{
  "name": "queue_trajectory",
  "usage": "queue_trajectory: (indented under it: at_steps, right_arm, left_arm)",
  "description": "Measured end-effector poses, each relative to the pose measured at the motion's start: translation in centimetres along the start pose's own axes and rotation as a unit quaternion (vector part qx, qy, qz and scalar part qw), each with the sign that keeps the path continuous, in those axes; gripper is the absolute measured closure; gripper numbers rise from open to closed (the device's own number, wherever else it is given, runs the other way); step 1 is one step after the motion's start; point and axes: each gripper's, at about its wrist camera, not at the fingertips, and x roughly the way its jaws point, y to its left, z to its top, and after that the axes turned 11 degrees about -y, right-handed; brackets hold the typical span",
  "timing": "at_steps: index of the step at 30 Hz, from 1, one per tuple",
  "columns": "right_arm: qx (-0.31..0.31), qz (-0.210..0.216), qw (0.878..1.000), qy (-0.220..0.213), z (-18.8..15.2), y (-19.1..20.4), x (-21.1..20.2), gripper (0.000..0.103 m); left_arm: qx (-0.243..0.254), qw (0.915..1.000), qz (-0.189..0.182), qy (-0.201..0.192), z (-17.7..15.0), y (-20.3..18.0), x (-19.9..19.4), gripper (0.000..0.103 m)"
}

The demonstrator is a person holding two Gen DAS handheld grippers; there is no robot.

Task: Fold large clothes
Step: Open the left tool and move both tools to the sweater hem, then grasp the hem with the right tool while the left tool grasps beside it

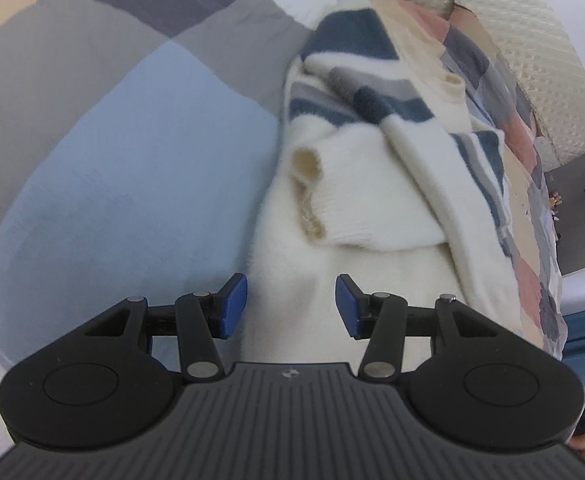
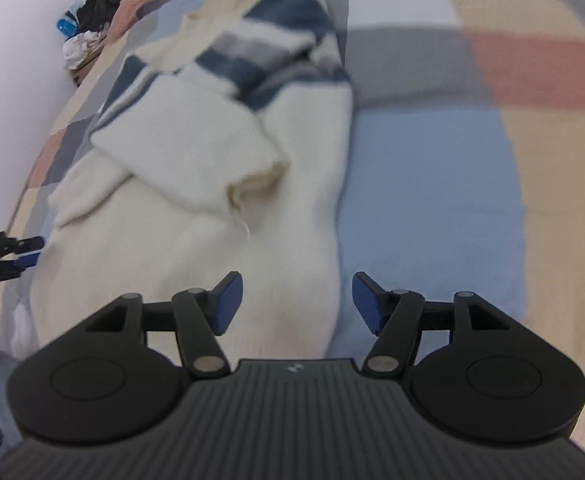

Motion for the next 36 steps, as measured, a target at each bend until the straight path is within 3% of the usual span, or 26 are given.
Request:
queue_trajectory:
  at_steps: [5, 11, 15, 20, 23, 27, 32, 34, 35, 36]
  right_arm:
    - [0.030, 0.020, 0.999, 0.014, -0.7, -1.7, 2.8, 0.039]
    - [0.043, 0.051, 0.998, -0.005, -0.7, -2.8, 3.8, 0.038]
    - [0.067, 0.106, 0.992, -0.016, -1.3, -3.7, 3.7, 0.038]
    - [0.030, 0.143, 0.989, 0.002, -1.9, -3.7, 3.3, 0.038]
    - [0.022, 0.164, 0.986, 0.023, -2.2, -3.6, 3.0, 0.038]
    - [-0.005, 0.198, 0.979, 0.052, -2.8, -2.8, 3.0, 0.038]
    - [0.034, 0.216, 0.974, 0.065, -3.3, -3.7, 4.3, 0.039]
    - [0.028, 0.213, 0.974, 0.068, -3.3, -3.4, 4.3, 0.040]
    - [0.018, 0.210, 0.975, 0.070, -3.2, -3.1, 4.2, 0.042]
    - [0.003, 0.209, 0.975, 0.070, -3.2, -2.6, 4.1, 0.050]
  left_arm:
    - [-0.016, 0.9997, -0.002, 0.021, 0.2, 0.3, 2.0, 0.048]
    - [-0.030, 0.9985, -0.016, 0.042, 0.7, 0.6, 3.9, 0.048]
    - [0.048, 0.9957, -0.036, 0.071, 1.1, -0.7, 4.5, 0.048]
    - [0.085, 0.9880, -0.082, 0.099, 1.2, -0.9, 4.9, 0.049]
    - [0.117, 0.9786, -0.113, 0.125, 0.9, -1.5, 4.8, 0.048]
    - [0.183, 0.9572, -0.154, 0.163, 0.3, -3.2, 4.2, 0.048]
    - [0.232, 0.9369, -0.132, 0.226, -1.9, -3.5, 5.9, 0.048]
    - [0.258, 0.9292, -0.129, 0.231, -2.5, -4.2, 5.6, 0.048]
    - [0.264, 0.9248, -0.126, 0.243, -2.7, -4.4, 5.5, 0.048]
    - [0.264, 0.9211, -0.127, 0.257, -2.9, -4.7, 5.4, 0.048]
